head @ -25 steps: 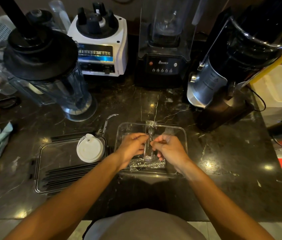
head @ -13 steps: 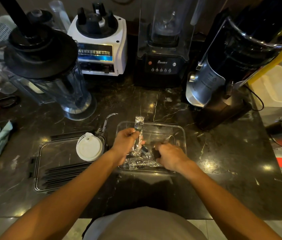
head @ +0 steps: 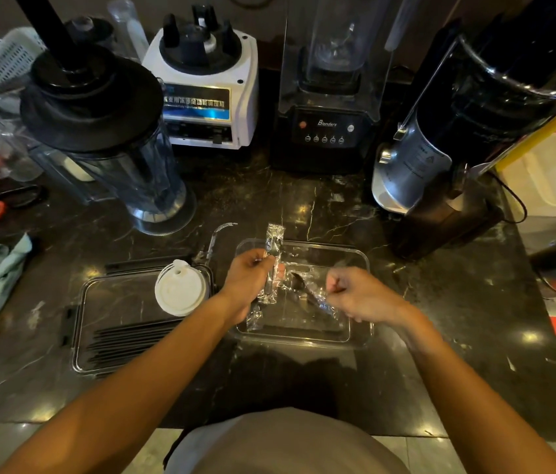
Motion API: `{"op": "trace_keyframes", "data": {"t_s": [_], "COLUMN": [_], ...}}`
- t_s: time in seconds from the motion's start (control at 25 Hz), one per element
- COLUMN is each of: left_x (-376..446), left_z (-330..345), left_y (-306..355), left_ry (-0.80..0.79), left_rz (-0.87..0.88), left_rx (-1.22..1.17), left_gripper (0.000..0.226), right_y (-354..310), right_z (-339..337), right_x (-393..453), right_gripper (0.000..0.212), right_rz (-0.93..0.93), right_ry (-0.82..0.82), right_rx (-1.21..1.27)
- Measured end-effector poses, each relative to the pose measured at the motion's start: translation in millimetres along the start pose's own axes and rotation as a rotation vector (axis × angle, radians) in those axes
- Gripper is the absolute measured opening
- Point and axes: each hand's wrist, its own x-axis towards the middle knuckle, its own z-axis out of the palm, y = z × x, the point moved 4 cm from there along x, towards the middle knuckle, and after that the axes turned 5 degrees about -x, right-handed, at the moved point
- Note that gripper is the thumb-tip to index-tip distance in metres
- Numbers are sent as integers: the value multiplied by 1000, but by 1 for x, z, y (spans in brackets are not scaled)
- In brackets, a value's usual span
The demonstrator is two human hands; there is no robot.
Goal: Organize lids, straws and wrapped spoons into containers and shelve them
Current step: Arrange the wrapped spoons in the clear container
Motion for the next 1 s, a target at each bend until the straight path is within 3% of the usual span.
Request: {"op": "trace_keyframes", "data": {"t_s": [0.28,0.4,0.56,0.72,0.88,1.0], "left_x": [4,0,-8,-9,-10,-8], "left_z": [1,6,17,21,18,5], "left_y": [-3,-3,-7,-12,-16,-8], "left_ry": [-1,-7,-104,-136,-49,52], "left_rz": [7,8,-17,-26,8,86], "left_rx": [-17,-29,-87,-116,-51,-104], "left_gripper": [14,14,16,22,56,23], "right_y": [-3,-5,-4,-7,-8,-9], "right_z": [-25,-16,10,34,39,26], "right_x": [-14,-12,1,9,14,22], "right_gripper": [19,14,9,6,4,10], "right_rz": [-66,-66,74,128,85,34], "right_ry": [42,76,242,264,232,390], "right_rx": [484,556,601,472,335,-86]}}
